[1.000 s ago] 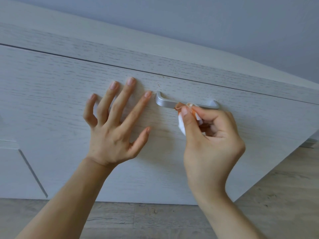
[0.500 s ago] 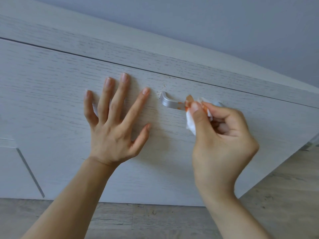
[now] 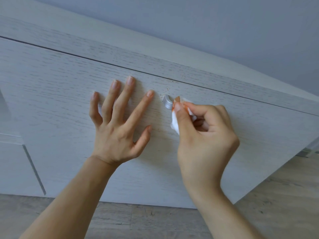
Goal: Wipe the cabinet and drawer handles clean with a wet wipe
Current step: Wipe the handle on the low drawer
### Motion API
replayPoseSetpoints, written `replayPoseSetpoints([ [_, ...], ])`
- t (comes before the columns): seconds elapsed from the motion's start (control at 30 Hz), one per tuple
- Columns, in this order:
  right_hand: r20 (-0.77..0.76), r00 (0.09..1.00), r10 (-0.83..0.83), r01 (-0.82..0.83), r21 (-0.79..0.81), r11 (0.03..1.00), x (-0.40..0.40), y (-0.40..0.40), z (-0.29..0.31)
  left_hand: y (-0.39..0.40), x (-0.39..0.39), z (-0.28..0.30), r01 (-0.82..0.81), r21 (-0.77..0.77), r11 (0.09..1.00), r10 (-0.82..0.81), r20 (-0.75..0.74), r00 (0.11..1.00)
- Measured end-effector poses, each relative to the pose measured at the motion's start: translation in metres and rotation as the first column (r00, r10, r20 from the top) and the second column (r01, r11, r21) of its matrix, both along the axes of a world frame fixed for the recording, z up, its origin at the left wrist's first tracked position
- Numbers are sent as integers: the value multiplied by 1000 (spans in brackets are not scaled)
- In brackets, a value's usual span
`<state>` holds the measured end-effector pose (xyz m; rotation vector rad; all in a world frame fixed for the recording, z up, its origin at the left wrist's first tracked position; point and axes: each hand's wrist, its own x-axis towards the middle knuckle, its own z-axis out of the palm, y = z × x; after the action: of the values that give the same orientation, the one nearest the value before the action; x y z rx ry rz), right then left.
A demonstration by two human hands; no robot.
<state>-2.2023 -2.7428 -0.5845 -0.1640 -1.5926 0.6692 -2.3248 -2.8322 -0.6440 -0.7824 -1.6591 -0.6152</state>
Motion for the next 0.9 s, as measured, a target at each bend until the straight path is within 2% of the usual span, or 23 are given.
replayPoseSetpoints([
  [0.1,5,1000,14,-14,-56,998,-1,-2,1,-1,-1,1,18,-10,1000,-18,2,1000],
  [0.2,48,998,34,-32,-37,999,-2,-9,4,-1,-1,0,18,-6,1000,-18,4,1000],
  [0.33,19,998,58,-54,-166,985,7,-2,5,-2,-1,1,27,1,1000,-27,-8,1000],
  [0.47,96,995,40,-33,-78,996,10,-4,5,-1,-1,0,21,12,1000,-21,-12,1000],
  [0.63,119,992,33,-28,-43,999,5,-4,7,2,-3,-1,8,22,1000,-8,-16,1000],
  [0.8,93,996,5,3,-86,996,5,-3,8,6,-2,-3,6,39,999,-6,2,1000],
  [0.9,139,989,49,-41,-61,997,-12,-26,6,8,-3,-5,-10,40,999,10,2,1000],
])
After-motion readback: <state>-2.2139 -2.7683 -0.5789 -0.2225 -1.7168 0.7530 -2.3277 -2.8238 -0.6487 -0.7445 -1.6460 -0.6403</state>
